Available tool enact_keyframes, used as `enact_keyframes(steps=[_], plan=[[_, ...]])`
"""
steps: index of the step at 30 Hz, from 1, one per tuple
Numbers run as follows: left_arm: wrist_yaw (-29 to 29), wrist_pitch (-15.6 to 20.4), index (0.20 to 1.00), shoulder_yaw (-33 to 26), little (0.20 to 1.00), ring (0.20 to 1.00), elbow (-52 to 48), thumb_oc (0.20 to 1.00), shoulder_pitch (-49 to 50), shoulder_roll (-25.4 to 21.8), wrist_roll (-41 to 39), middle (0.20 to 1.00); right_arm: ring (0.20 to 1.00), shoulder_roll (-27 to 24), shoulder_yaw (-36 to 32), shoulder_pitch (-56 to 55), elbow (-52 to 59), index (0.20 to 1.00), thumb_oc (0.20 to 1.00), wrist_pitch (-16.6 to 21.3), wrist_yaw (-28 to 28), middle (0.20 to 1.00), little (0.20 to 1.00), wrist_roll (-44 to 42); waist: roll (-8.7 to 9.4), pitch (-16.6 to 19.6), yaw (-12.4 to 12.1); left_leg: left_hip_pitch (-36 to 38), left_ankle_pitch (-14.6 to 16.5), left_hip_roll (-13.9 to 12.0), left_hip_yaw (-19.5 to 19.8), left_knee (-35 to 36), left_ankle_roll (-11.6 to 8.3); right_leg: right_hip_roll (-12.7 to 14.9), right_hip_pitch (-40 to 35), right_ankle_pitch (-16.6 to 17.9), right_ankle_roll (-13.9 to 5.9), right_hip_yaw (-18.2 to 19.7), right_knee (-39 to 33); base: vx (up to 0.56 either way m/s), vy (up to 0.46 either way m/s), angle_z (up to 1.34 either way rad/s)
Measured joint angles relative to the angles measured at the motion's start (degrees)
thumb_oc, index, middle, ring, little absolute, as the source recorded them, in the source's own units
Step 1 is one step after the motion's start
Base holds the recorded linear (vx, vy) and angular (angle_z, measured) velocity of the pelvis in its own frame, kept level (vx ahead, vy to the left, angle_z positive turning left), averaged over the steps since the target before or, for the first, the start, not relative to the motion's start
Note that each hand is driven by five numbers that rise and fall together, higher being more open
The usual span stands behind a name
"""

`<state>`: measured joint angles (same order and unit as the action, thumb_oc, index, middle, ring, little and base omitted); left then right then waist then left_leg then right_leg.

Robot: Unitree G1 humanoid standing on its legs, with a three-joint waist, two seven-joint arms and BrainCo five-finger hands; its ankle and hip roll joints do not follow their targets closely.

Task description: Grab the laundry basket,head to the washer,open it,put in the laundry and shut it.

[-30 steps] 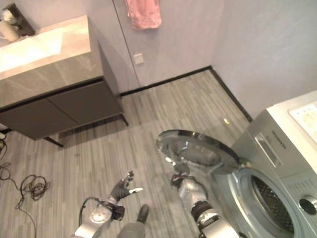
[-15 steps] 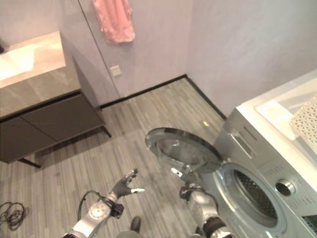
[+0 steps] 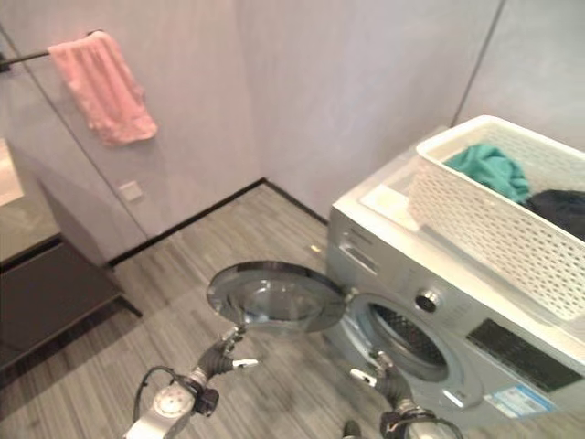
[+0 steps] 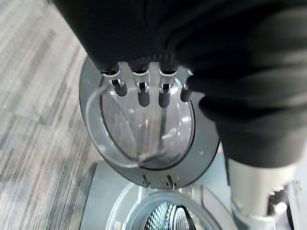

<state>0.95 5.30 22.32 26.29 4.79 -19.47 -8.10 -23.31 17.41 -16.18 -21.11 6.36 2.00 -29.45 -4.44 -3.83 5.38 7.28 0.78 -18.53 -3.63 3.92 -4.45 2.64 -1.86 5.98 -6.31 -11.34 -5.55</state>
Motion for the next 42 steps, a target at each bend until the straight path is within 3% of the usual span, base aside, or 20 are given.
enact_keyframes(steps=[1,4,5,6,9,11,12,13,14,17,18,19,20,24,27,31,35,39,40,42], plan=[[0.01,-0.1,1.0,-0.45,1.0,1.0,1.22,1.0,0.14,0.0,0.0,1.0,1.0,0.07,-0.49,-0.3,-0.08,1.0,1.0,-0.01,0.69,1.0,1.0,0.0,0.23,-0.08,0.0,-0.46,0.95,-0.92,-0.17,-2.96,1.73,-1.1,-0.02,-0.1,0.33,0.91,0.01,-0.02,-0.097,-0.36],[-0.03,-0.27,1.0,-1.4,1.0,1.0,1.87,1.0,0.08,-0.03,-0.32,1.0,1.0,-0.23,-2.26,-0.99,-0.18,1.0,1.0,-0.06,0.66,1.0,1.0,-0.02,0.61,-1.0,0.23,-1.49,-0.38,-1.72,-0.25,-6.41,2.06,-1.99,0.14,0.28,1.56,1.99,0.0,-0.03,-0.098,-0.23],[-0.1,-0.32,1.0,-2.29,1.0,1.0,1.96,1.0,-0.06,-0.11,-0.45,1.0,1.0,0.54,-4.09,-1.08,-0.15,1.0,1.0,-0.09,0.56,1.0,1.0,-0.04,1.41,-1.83,-0.14,-2.97,-1.78,-1.56,-1.52,-9.66,0.53,-1.37,0.19,0.41,1.72,2.94,0.0,0.0,-0.025,-0.29],[-0.44,-0.51,1.0,-3.57,1.0,1.0,1.98,1.0,-0.14,-0.56,-0.46,1.0,1.0,1.05,-6.46,-0.8,0.36,1.0,1.0,-0.07,0.19,1.0,1.0,-0.05,2.99,-3.14,-0.05,-4.69,-4.75,-0.75,-5.11,-11.66,1.7,-0.33,0.4,0.22,1.45,3.27,-0.02,0.01,0.08,-0.19],[-0.59,-0.54,1.0,-3.71,1.0,1.0,1.75,1.0,-1.75,0.76,-0.51,1.0,1.0,0.22,-14.05,-1.89,2.9,1.0,1.0,-0.14,-1.74,1.0,1.0,-0.11,1.01,-4.88,2.08,-4.25,1.36,1.04,-9.95,-7.42,4.53,0.31,3.2,0.04,0.97,3.49,0.0,-0.01,0.141,-0.01],[-0.95,-0.51,1.0,-4.78,1.0,1.0,1.99,1.0,-2.69,1.91,-0.6,1.0,1.0,-0.15,-19.82,-1.23,4.12,1.0,1.0,-0.04,-4.29,1.0,1.0,-0.04,-0.87,-5.03,1.57,-5.14,2.88,2.98,-8.3,-3.69,2.35,1.03,5.91,-0.35,-0.09,2.99,1.83,0.0,0.133,-0.21],[-1.61,-0.44,1.0,-5.56,1.0,1.0,1.99,1.0,-2.88,3.09,-0.82,1.0,1.0,0.09,-23.27,-0.68,4.87,1.0,1.0,0.29,-5.73,1.0,1.0,-0.04,-2.05,-5.59,1.56,-6.59,2.46,2.13,-8.04,-3.5,1.54,0.29,10.3,-2.18,0.48,2.75,10.72,0.06,0.191,0.17],[-2.99,0.05,1.0,-6.26,1.0,1.0,1.7,1.0,-4.29,0.99,-0.95,1.0,1.0,1.92,-28.29,-0.08,4.83,1.0,1.0,1.19,-9.93,1.0,1.0,1.21,3.05,-6.65,1.68,-7.52,4.05,6.9,-4.28,-5.62,-1.22,2.22,14.87,-13.36,3.91,3.56,29.42,0.11,0.202,0.32],[-3.48,-0.07,1.0,-6.39,1.0,1.0,3.07,1.0,-4.98,1.36,-1.03,1.0,1.0,1.91,-30.22,1.12,4.19,1.0,1.0,1.77,-11.91,1.0,1.0,2.0,4.2,-7.86,1.58,-7.81,3.62,7.28,-3.54,-6.44,-1.52,2.92,14.37,-15.0,4.27,4.27,28.3,0.17,0.229,0.14],[-4.43,-0.53,1.0,-6.05,1.0,1.0,3.67,1.0,-4.8,1.82,-1.06,1.0,1.0,3.77,-34.47,4.93,4.35,1.0,1.0,1.71,-18.04,1.0,1.0,5.7,3.66,-7.68,1.56,-9.28,3.17,9.54,-3.78,-7.07,-1.57,1.88,11.74,-13.19,0.91,6.24,17.36,0.17,0.197,-0.34],[-4.65,-0.39,1.0,-6.15,1.0,1.0,3.54,1.0,-4.96,2.35,-1.05,1.0,1.0,3.53,-35.46,5.04,6.76,1.0,1.0,2.03,-20.41,1.0,1.0,8.06,1.51,-7.48,1.44,-8.06,4.22,9.81,-4.77,-5.29,0.01,0.9,8.86,-12.16,0.83,5.88,12.97,0.11,0.153,-0.39],[-4.85,-0.16,1.0,-6.53,1.0,1.0,2.97,1.0,-4.77,2.87,-1.06,1.0,1.0,3.0,-36.91,5.15,9.03,1.0,1.0,2.76,-22.34,1.0,1.0,10.45,-0.38,-7.85,1.28,-6.65,2.52,8.28,-5.22,-3.75,0.53,-0.61,9.0,-12.56,3.3,5.96,17.08,0.18,0.27,-0.36],[-5.41,-0.17,1.0,-6.45,1.0,1.0,3.17,1.0,-5.2,1.59,-1.04,1.0,1.0,3.04,-38.13,4.05,11.98,1.0,1.0,3.44,-25.65,1.0,1.0,14.88,3.42,-7.68,1.78,-5.26,1.11,11.02,-6.31,-5.43,0.13,2.26,5.45,-12.48,1.11,6.56,15.7,0.28,0.433,-0.36],[-5.2,-0.14,1.0,-6.34,1.0,1.0,1.88,1.0,-4.01,1.58,-0.81,1.0,1.0,0.39,-43.75,8.26,23.5,1.0,1.0,4.87,-31.0,1.0,1.0,24.86,3.73,-6.67,1.79,-3.47,2.95,15.77,-6.44,-5.67,4.2,5.07,5.45,-10.67,-2.0,11.15,16.56,0.12,0.233,-0.46],[-4.96,-0.11,1.0,-6.54,1.0,1.0,2.02,1.0,-5.85,0.39,-0.38,1.0,1.0,-0.21,-43.87,8.54,26.46,1.0,1.0,4.12,-31.94,1.0,1.0,27.5,5.86,-6.7,1.71,-3.59,5.88,17.48,-6.02,-8.98,5.59,6.62,5.59,-9.85,-2.18,12.0,20.11,0.12,0.113,-0.07],[-4.82,-0.19,1.0,-6.5,1.0,1.0,1.98,1.0,-5.1,-1.66,-0.2,1.0,1.0,-2.41,-44.0,15.52,33.26,1.0,1.0,5.23,-32.17,1.0,1.0,28.67,5.68,-6.14,1.6,-2.38,6.21,17.11,-6.34,-9.04,6.01,7.56,8.16,-10.01,0.35,12.07,20.74,0.12,-0.039,-0.01],[-4.53,-0.34,1.0,-6.02,1.0,1.0,4.97,1.0,-7.02,-1.31,1.25,1.0,1.0,-10.05,-42.95,19.48,32.59,1.0,1.0,5.75,-32.18,1.0,1.0,29.17,4.31,-6.25,0.06,-1.8,5.59,16.14,-4.43,-6.71,5.65,10.76,7.73,-3.89,-1.49,12.94,0.55,0.13,-0.118,0.15],[-4.52,-0.23,1.0,-6.07,1.0,1.0,5.4,1.0,-6.73,-1.83,1.98,1.0,1.0,-11.95,-41.44,19.67,31.09,1.0,1.0,5.79,-32.0,1.0,1.0,29.17,5.72,-5.49,0.1,1.66,5.43,16.38,-1.54,-3.74,3.73,13.27,8.5,0.19,-1.68,12.07,0.03,0.2,-0.232,0.55],[-4.55,-0.05,1.0,-6.31,1.0,1.0,5.42,1.0,-6.19,-3.13,2.05,1.0,1.0,-11.97,-40.92,18.68,29.24,1.0,1.0,5.56,-31.93,1.0,1.0,29.12,8.85,-3.86,-0.53,2.73,6.6,16.81,0.9,-3.47,0.98,13.09,6.79,-0.7,-1.65,12.57,0.06,0.23,-0.263,0.75],[-4.47,-0.06,1.0,-5.98,1.0,1.0,5.77,1.0,-5.79,-0.9,2.51,1.0,1.0,-13.33,-41.92,18.1,28.99,1.0,1.0,4.78,-31.75,1.0,1.0,29.07,6.27,-3.41,-0.6,2.53,7.73,13.31,3.36,-3.83,-1.03,10.47,6.25,3.51,-5.38,11.19,1.66,0.19,-0.185,0.71]])
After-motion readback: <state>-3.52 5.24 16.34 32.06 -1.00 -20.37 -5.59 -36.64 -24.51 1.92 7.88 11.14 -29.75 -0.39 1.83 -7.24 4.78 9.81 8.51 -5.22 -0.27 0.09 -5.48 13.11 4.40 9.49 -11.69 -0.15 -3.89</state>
